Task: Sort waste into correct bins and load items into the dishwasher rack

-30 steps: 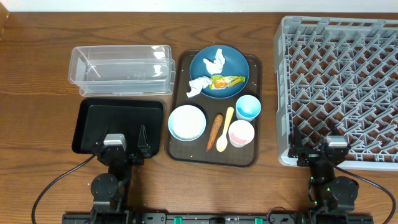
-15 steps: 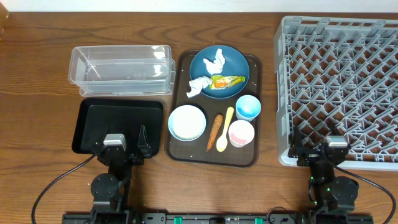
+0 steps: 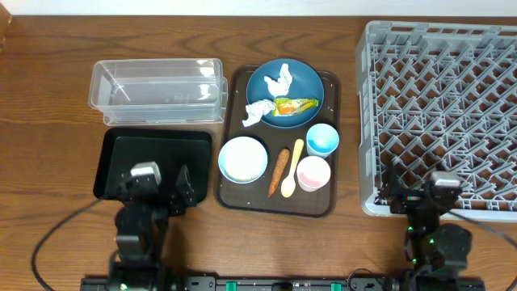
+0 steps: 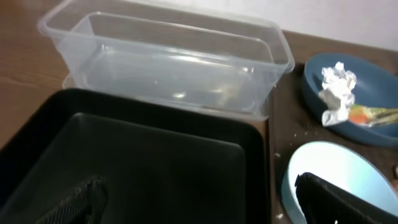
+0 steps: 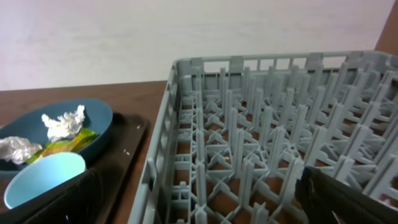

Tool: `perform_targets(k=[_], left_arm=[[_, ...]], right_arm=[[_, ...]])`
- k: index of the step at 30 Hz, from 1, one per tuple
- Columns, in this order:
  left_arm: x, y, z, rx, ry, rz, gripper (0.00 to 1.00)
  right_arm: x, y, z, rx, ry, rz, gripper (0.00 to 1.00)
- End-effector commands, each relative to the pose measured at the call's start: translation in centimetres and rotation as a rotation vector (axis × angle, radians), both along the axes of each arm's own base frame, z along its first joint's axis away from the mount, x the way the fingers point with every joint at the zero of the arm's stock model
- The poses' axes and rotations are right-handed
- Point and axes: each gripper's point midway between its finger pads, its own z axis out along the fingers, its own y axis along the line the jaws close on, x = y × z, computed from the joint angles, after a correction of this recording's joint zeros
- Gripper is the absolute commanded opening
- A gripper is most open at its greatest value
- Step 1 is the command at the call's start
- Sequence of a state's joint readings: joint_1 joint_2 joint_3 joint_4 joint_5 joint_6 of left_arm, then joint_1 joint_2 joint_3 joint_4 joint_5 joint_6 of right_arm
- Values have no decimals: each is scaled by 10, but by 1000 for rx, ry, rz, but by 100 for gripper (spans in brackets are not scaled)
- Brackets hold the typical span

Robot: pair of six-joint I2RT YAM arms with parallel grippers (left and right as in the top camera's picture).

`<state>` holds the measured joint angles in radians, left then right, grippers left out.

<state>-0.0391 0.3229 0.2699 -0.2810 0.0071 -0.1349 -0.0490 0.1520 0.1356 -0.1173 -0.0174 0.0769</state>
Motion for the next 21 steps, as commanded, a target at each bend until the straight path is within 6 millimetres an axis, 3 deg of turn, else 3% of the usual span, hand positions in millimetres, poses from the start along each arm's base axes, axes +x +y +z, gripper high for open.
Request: perform_targets(k=[1, 6, 10, 15, 21], left_arm=[[12, 0, 35, -13, 34, 5, 98], [34, -14, 60, -43, 176, -58, 98], [45, -16, 72, -46, 346, -63, 98], [41, -16, 69, -24, 566, -76, 98], [47, -24, 58, -55, 611, -110, 98]], right_arm=[[4, 1, 32, 8, 6, -4, 99], [25, 0, 55, 12, 113, -5, 99], [53, 0, 65, 16, 209, -2, 99], [86, 1, 60, 24, 338, 12, 99], [105, 1, 49, 20, 402, 14, 99]])
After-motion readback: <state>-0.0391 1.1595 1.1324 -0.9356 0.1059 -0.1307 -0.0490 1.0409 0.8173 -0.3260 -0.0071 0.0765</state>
